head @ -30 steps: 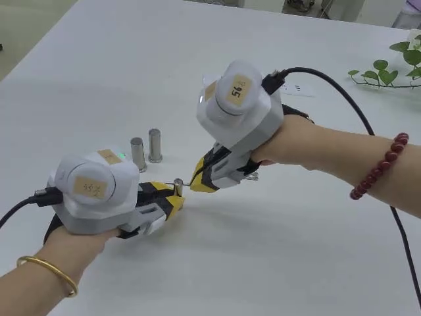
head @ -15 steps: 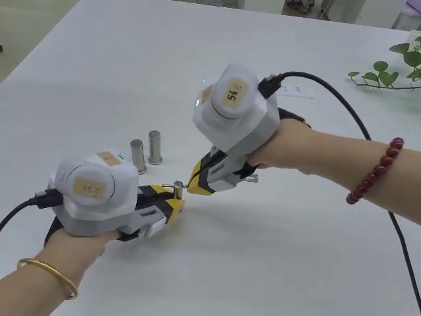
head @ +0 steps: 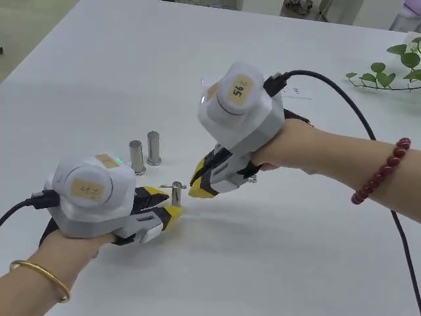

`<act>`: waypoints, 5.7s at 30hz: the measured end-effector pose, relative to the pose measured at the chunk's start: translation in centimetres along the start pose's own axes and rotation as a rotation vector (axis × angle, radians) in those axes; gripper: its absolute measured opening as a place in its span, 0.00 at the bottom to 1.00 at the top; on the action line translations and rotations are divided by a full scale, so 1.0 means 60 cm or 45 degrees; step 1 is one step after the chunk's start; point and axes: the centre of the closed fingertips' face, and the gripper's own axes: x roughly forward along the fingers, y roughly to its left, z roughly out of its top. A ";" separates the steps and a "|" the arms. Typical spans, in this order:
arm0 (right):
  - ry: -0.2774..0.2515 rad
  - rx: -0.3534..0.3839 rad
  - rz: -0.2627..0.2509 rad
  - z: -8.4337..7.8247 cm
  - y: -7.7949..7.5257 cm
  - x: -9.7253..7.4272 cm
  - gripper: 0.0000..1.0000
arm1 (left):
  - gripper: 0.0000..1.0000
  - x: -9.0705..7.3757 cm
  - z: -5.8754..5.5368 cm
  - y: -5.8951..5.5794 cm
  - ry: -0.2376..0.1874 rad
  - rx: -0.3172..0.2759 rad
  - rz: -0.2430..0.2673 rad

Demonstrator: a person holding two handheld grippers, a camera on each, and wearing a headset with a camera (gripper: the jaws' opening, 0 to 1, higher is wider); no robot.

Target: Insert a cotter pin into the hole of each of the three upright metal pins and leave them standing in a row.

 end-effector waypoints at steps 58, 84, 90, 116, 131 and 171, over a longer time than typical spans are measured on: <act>-0.637 0.395 -0.269 0.121 -0.164 0.091 0.18 | 0.89 -0.097 0.055 -0.005 -0.297 -0.186 0.080; -0.614 0.317 -0.305 0.096 -0.151 0.060 0.13 | 0.85 -0.113 0.059 -0.011 -0.290 -0.164 0.109; -0.581 0.250 -0.257 0.076 -0.139 0.043 0.13 | 0.86 -0.110 0.060 -0.020 -0.282 -0.148 0.095; -0.532 0.169 -0.121 -0.017 -0.036 -0.021 0.13 | 0.84 -0.118 0.068 -0.048 -0.274 -0.119 0.061; -0.540 0.185 -0.117 -0.046 0.004 -0.024 0.13 | 0.83 -0.115 0.070 -0.058 -0.266 -0.096 0.056; -0.641 0.303 -0.089 -0.051 0.011 -0.094 0.28 | 0.82 -0.117 0.070 -0.068 -0.256 -0.063 0.068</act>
